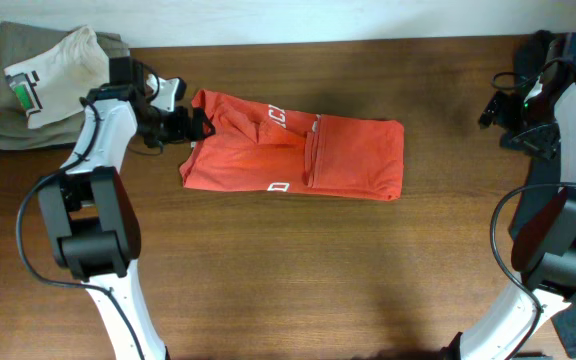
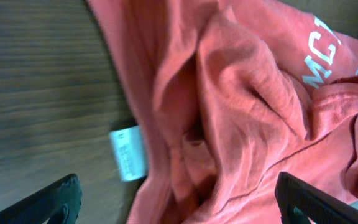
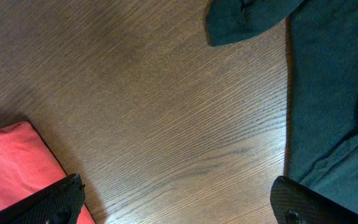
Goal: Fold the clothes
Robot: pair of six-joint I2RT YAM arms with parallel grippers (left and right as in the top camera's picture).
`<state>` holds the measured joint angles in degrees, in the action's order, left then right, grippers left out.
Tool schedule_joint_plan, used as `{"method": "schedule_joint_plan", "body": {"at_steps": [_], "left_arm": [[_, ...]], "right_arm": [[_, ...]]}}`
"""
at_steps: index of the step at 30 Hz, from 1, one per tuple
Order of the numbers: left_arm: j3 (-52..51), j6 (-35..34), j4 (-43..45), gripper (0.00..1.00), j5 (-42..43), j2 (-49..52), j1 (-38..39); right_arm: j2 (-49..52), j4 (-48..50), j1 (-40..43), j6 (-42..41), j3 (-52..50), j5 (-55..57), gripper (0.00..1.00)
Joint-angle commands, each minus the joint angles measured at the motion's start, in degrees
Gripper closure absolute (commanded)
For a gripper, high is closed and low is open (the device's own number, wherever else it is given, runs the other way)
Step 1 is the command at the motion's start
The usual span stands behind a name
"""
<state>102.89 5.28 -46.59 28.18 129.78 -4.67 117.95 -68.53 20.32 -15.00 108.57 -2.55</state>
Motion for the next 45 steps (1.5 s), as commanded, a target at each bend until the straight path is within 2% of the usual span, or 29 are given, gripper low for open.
{"method": "schedule_joint_plan", "body": {"at_steps": [1,9,14,16,21,23,26,27,31,37,39,45], "left_arm": [[0.28,1.42,1.75,0.01,5.33,4.09,0.11],[0.28,1.44,2.49,0.01,10.10,9.25,0.92],[0.28,1.49,2.45,0.01,10.19,10.27,3.80],[0.28,1.49,3.08,0.04,9.92,10.27,5.05],[0.28,1.46,3.06,0.46,9.53,10.27,5.25],[0.31,1.46,3.34,0.59,9.53,10.27,5.09],[0.35,1.46,3.56,0.87,9.53,10.25,4.87],[0.35,1.46,3.50,1.00,9.31,10.25,4.74],[2.03,-0.66,0.61,0.99,1.92,10.19,3.32],[11.23,-1.33,-11.87,0.99,-13.90,9.14,-0.07],[16.70,-5.29,-16.90,1.00,-19.87,9.07,-1.18],[32.87,-6.14,-29.49,1.00,-21.77,9.07,-0.83]], "right_arm": [[-0.48,-0.04,-0.04,-0.26,0.35,0.90,0.01],[-0.48,-0.04,-0.04,-0.28,0.35,0.90,0.01],[-0.48,-0.04,-0.02,-0.28,0.35,0.90,0.01],[-0.48,-0.04,-0.04,-0.28,0.35,0.90,0.01],[-0.48,-0.04,-0.04,-0.26,0.35,0.90,0.01],[-0.48,-0.04,-0.02,-0.28,0.35,0.90,0.01],[-0.48,-0.04,-0.04,-0.26,0.35,0.90,0.01],[-0.48,-0.04,-0.02,-0.28,0.35,0.90,0.01],[-0.48,-0.04,-0.04,-0.26,0.35,0.90,0.01],[-0.48,-0.04,-0.02,-0.28,0.35,0.90,0.01],[-0.48,-0.04,-0.02,-0.28,0.35,0.90,0.01],[-0.48,-0.04,-0.04,-0.26,0.35,0.90,0.01]]}}
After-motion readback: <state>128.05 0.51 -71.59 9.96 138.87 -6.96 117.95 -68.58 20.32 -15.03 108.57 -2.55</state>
